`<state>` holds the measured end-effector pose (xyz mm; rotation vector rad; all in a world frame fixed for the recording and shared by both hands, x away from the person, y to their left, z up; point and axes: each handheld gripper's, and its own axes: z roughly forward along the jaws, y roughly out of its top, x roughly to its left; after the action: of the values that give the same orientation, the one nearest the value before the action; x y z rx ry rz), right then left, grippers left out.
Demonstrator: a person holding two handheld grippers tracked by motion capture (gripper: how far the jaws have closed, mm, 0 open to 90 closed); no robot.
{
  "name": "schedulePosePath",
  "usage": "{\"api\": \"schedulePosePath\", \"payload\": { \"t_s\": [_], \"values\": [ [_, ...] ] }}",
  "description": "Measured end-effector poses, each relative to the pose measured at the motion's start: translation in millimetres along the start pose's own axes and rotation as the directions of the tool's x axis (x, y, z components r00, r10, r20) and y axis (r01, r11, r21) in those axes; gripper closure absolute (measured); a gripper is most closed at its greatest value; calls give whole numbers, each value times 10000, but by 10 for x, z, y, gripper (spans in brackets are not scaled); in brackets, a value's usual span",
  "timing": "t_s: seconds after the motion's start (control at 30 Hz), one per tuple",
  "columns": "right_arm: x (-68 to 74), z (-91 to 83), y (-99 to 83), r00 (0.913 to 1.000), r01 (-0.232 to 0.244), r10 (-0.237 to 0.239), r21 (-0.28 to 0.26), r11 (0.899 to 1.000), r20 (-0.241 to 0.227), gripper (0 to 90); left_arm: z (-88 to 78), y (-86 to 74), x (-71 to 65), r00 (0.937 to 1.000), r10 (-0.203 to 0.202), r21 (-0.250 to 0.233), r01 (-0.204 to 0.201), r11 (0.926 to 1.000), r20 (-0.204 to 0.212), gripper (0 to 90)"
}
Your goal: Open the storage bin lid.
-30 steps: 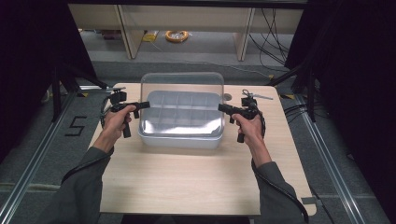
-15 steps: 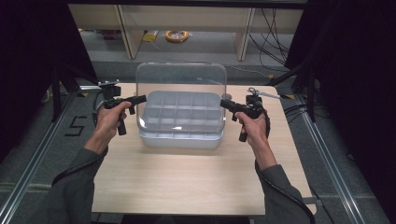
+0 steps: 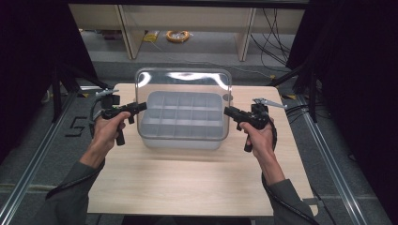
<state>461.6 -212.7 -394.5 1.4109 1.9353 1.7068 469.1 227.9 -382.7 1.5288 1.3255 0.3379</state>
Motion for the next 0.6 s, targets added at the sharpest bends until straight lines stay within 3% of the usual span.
{"api": "schedulePosePath", "payload": {
  "t_s": [0.23, 0.27, 0.33, 0.53, 0.57, 0.6],
  "values": [
    [99, -122, -102, 9999, 161, -161, 51, 9999, -20, 710, -145, -212, -34, 9999, 111, 36, -111, 9999, 78, 521],
    [99, -136, -119, 9994, 357, -357, 28, 9994, -49, 712, -161, -242, -29, 9999, 86, 56, -86, 9999, 78, 521],
    [144, -167, -154, 9999, 135, -134, 123, 9998, -86, 714, -193, -301, -28, 10000, 13, 63, -14, 10000, 91, 521],
    [181, -215, -264, 9991, 398, -398, 58, 9992, -120, 713, -277, -432, -34, 9999, 151, 27, -151, 9999, 83, 522],
    [216, -233, -283, 9999, 106, -104, 164, 9998, -127, 713, -292, -452, -33, 9998, 157, 60, -158, 9999, 97, 522],
    [218, -244, -317, 9993, 324, -322, 116, 9994, -174, 714, -324, -487, -24, 9997, 204, 158, -206, 9997, 126, 523]
  ]
}}
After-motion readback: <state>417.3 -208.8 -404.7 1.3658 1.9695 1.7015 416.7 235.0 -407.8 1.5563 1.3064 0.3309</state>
